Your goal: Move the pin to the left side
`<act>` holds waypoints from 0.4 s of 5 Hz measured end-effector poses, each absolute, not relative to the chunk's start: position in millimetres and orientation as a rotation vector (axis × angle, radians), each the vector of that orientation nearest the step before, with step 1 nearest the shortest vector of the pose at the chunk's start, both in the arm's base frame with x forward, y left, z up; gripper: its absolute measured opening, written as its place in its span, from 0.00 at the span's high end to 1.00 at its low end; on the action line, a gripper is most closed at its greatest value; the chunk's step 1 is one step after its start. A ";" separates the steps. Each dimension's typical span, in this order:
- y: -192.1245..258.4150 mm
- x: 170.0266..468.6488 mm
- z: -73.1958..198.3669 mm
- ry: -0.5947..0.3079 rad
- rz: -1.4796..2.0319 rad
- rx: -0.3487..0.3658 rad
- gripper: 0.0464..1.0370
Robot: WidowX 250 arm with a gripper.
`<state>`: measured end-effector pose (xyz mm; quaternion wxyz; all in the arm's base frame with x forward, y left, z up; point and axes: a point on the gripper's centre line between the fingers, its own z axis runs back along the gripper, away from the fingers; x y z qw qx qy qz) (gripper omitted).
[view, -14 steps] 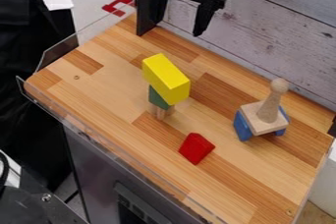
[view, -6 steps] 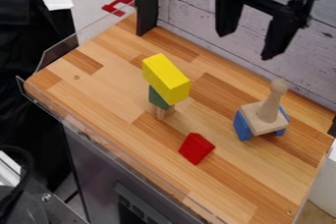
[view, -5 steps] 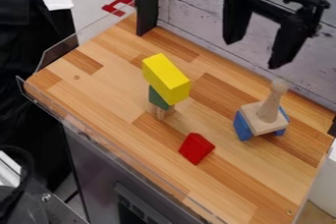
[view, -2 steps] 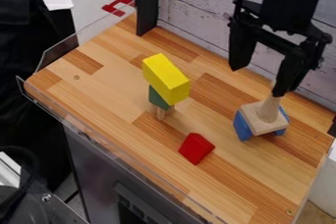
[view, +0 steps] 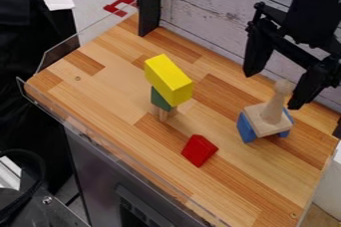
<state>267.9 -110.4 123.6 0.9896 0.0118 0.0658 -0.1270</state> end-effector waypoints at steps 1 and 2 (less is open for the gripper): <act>-112.5 270.5 116.4 0.155 -0.251 0.020 0.04; -111.3 279.0 119.6 0.133 -0.233 0.002 0.04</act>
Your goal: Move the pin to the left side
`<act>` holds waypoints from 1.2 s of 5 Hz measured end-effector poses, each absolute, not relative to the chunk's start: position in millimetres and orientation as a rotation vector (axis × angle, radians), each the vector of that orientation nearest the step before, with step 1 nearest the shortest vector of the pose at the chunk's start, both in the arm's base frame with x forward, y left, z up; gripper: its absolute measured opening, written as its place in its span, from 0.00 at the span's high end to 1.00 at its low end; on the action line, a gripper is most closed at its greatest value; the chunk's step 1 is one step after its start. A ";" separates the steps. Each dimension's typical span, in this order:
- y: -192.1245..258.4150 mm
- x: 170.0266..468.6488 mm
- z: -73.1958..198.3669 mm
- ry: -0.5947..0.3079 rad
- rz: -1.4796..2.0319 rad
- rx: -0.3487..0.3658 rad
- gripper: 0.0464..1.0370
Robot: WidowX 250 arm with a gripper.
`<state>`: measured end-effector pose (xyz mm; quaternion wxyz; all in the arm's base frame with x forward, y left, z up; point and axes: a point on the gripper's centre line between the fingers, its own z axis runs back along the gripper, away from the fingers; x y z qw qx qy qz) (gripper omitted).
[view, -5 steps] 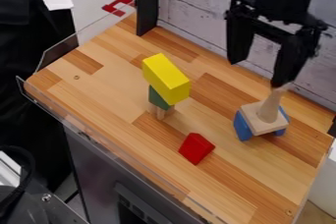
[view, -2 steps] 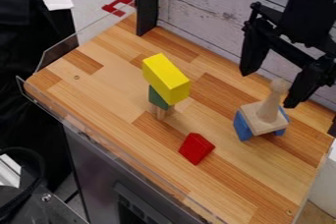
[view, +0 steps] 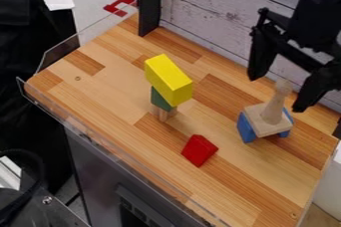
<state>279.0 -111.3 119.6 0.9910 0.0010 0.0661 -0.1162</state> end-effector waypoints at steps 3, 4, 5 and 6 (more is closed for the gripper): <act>-97.6 297.8 114.9 0.118 -0.156 -0.025 0.04; -99.4 297.1 114.2 0.129 -0.158 -0.029 0.04; -104.7 295.5 108.9 0.155 -0.174 -0.024 0.04; -105.8 295.9 99.6 0.185 -0.176 -0.017 0.04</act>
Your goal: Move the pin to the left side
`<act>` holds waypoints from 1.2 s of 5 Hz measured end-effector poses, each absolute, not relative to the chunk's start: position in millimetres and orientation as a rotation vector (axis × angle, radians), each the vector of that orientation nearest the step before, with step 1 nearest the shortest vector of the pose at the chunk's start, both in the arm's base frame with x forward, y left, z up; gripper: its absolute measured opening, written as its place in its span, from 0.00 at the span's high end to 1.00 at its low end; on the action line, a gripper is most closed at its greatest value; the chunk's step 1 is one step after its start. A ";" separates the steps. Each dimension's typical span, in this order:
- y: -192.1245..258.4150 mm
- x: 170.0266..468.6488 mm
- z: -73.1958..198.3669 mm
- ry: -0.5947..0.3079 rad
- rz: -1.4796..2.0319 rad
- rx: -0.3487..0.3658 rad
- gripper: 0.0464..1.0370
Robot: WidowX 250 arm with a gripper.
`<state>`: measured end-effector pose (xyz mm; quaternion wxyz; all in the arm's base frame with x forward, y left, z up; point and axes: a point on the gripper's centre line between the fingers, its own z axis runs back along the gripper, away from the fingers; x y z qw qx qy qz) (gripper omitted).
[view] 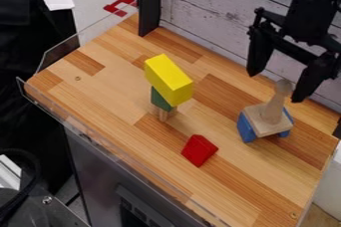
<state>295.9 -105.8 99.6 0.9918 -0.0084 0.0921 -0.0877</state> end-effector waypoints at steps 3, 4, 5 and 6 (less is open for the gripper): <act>-110.7 297.5 85.2 0.222 -0.170 -0.060 0.38; -109.4 297.2 85.1 0.224 -0.155 -0.060 0.68; -106.2 296.9 85.4 0.226 -0.132 -0.063 0.75; -89.9 306.6 106.6 0.168 -0.076 -0.050 0.75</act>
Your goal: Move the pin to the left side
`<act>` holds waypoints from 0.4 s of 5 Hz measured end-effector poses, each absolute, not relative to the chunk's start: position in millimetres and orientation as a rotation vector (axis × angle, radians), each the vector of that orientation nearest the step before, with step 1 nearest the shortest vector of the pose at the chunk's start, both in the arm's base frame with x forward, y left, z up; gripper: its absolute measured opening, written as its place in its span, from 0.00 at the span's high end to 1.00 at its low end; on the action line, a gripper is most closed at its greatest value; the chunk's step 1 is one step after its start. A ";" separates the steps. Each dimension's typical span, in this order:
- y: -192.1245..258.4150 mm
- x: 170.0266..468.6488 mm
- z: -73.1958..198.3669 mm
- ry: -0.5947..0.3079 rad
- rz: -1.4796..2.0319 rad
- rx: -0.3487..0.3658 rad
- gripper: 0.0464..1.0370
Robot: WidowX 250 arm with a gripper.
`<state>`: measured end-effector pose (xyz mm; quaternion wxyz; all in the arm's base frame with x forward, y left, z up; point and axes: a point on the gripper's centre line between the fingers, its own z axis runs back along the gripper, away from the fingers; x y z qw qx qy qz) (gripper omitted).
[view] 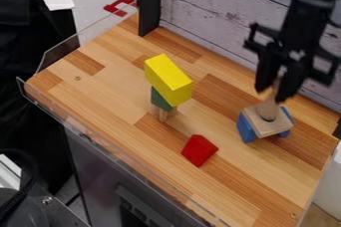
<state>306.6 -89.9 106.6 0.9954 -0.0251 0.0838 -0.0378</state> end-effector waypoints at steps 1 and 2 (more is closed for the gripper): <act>-52.9 329.6 132.0 0.088 0.069 -0.047 0.75; -11.2 347.1 139.7 0.067 0.193 -0.061 0.75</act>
